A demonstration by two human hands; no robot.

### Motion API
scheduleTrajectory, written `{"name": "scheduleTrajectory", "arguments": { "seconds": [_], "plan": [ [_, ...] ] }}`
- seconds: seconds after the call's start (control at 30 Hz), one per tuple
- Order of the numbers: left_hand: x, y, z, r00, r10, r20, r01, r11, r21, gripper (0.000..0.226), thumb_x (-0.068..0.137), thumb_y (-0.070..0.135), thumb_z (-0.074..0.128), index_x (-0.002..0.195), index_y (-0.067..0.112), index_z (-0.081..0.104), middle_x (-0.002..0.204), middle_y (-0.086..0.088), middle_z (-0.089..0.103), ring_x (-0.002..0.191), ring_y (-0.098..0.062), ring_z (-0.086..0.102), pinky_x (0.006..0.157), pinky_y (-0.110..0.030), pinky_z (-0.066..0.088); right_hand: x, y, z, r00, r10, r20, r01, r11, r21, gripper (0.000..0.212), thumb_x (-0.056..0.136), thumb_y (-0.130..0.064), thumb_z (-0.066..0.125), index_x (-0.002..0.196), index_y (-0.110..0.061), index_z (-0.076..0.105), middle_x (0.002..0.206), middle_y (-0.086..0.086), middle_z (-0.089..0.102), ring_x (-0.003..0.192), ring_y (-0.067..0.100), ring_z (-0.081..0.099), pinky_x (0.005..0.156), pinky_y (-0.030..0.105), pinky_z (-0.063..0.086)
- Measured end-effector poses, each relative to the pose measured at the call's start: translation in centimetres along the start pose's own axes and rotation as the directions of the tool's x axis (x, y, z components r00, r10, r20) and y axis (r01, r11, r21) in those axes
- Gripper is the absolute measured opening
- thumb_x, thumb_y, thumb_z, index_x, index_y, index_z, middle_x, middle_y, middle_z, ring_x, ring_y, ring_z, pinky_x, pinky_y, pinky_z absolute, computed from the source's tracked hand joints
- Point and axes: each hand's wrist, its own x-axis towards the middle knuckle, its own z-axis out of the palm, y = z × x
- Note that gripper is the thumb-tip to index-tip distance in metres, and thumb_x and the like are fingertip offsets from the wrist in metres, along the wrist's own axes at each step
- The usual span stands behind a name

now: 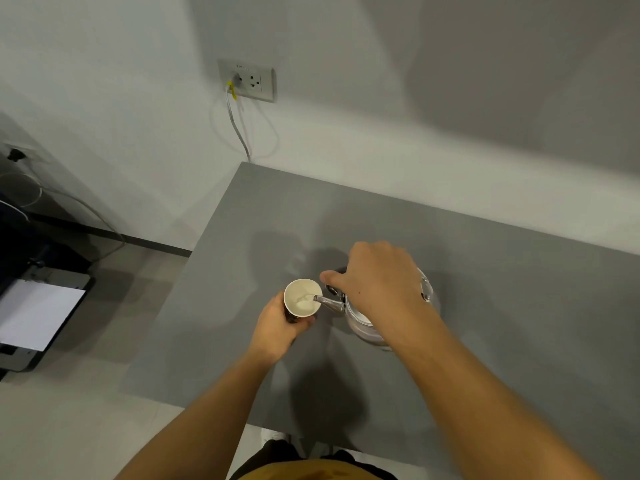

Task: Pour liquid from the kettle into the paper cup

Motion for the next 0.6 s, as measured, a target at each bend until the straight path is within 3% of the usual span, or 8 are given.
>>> {"name": "scheduleTrajectory", "arguments": {
  "seconds": [0.17, 0.3, 0.43, 0.6],
  "plan": [
    [-0.07, 0.08, -0.05, 1.0, 0.004, -0.001, -0.004, 1.0, -0.006, 0.055, 0.079, 0.021, 0.09, 0.129, 0.028, 0.066, 0.109, 0.004, 0.08, 0.089, -0.005, 0.073, 0.075, -0.02, 0.052, 0.16, -0.14, -0.08, 1.0, 0.002, 0.008, -0.002, 1.0, -0.007, 0.054, 0.081, -0.058, 0.065, 0.052, -0.02, 0.042, 0.049, -0.001, 0.043, 0.045, 0.013, 0.035, 0.06, 0.032, 0.031],
    [0.0, 0.01, 0.01, 1.0, -0.004, 0.004, 0.004, 1.0, -0.019, 0.056, 0.079, 0.021, 0.09, 0.129, 0.028, 0.066, 0.107, 0.001, 0.079, 0.074, -0.004, 0.068, 0.065, -0.018, 0.049, 0.19, -0.18, -0.22, 1.0, 0.001, 0.024, -0.001, 1.0, -0.005, 0.054, 0.083, -0.058, 0.065, 0.053, -0.019, 0.043, 0.051, -0.001, 0.045, 0.046, 0.014, 0.036, 0.061, 0.032, 0.031],
    [-0.02, 0.0, -0.01, 1.0, 0.0, -0.002, 0.0, 1.0, -0.03, 0.058, 0.079, 0.018, 0.09, 0.131, 0.024, 0.066, 0.113, 0.003, 0.079, 0.1, -0.012, 0.074, 0.083, -0.025, 0.054, 0.17, -0.24, -0.31, 1.0, -0.001, 0.022, 0.001, 1.0, 0.0, 0.052, 0.083, -0.057, 0.065, 0.053, -0.019, 0.044, 0.051, -0.001, 0.045, 0.046, 0.013, 0.036, 0.06, 0.032, 0.03],
    [0.06, 0.0, 0.07, 1.0, -0.001, 0.001, 0.001, 0.999, -0.037, 0.056, 0.079, 0.018, 0.09, 0.13, 0.025, 0.066, 0.11, 0.0, 0.079, 0.087, -0.012, 0.071, 0.073, -0.024, 0.051, 0.28, -0.4, -0.38, 1.0, -0.003, 0.022, 0.003, 1.0, -0.005, 0.05, 0.082, -0.056, 0.066, 0.054, -0.019, 0.045, 0.051, -0.002, 0.045, 0.046, 0.013, 0.036, 0.058, 0.031, 0.03]
  ]
}}
